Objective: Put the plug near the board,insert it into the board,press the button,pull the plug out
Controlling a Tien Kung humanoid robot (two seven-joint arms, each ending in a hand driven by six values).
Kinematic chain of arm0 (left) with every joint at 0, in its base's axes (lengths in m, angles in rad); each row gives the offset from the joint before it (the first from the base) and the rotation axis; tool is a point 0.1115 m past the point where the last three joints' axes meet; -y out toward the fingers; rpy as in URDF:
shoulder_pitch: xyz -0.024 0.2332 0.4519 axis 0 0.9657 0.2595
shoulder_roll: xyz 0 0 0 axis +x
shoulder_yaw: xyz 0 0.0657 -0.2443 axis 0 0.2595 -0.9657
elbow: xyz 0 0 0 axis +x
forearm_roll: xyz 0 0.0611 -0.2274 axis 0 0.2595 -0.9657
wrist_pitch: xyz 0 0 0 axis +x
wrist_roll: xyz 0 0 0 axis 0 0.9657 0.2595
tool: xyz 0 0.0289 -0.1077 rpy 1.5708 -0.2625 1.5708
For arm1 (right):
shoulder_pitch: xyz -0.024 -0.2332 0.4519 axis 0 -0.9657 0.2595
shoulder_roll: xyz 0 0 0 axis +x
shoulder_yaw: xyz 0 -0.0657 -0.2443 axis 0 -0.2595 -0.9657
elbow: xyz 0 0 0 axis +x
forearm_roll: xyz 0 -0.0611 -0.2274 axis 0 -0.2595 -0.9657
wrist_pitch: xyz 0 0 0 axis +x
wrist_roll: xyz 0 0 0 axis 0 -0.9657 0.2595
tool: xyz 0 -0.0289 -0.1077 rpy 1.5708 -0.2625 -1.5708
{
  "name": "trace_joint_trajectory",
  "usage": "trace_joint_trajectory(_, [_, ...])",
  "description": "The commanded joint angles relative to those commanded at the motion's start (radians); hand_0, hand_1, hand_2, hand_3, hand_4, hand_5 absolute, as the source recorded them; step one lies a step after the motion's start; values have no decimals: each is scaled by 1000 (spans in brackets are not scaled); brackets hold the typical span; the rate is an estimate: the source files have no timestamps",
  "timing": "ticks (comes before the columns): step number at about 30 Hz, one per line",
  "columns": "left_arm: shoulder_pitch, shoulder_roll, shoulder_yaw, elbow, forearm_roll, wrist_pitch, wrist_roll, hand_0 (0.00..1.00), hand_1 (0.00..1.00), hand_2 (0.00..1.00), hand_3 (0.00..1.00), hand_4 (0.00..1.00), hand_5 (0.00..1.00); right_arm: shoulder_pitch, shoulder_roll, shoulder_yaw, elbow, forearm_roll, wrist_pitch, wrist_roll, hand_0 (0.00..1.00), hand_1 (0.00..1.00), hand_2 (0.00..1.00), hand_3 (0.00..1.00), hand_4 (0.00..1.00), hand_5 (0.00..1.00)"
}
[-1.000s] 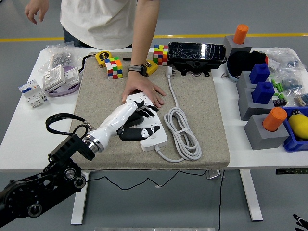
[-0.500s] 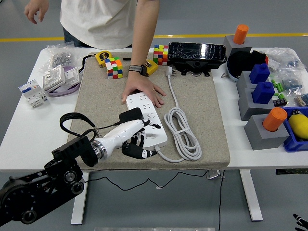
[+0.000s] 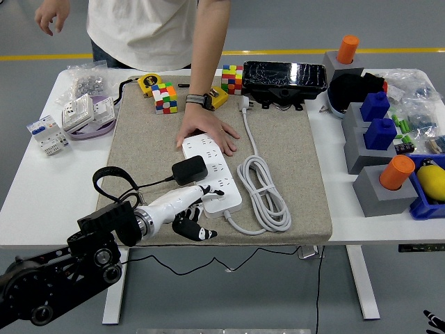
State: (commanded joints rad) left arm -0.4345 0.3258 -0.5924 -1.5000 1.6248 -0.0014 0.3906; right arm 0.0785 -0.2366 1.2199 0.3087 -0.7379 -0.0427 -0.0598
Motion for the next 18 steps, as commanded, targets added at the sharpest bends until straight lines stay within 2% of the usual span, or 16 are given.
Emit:
trace_joint_trajectory(7, [-15,-8,14,20,0,-9,6,70,87,133,891,769,171,-2,0,5,-1,-1,0,-1,525,624,607,546,883,405])
trace_joint_trajectory(14, [-23,-14,25,28,26,-18,43,70,87,133,886,750,171,-3,1,8,0,-1,0,0,525,624,606,547,883,405])
trace_joint_trajectory(15, [-23,-14,25,27,25,-20,47,69,87,132,836,716,185,-3,1,8,0,-2,0,0,525,624,606,546,883,406])
trace_joint_trajectory(18, [-20,-14,23,26,20,-30,59,69,87,132,836,716,185,-3,2,9,0,-2,0,0,525,624,606,546,883,406])
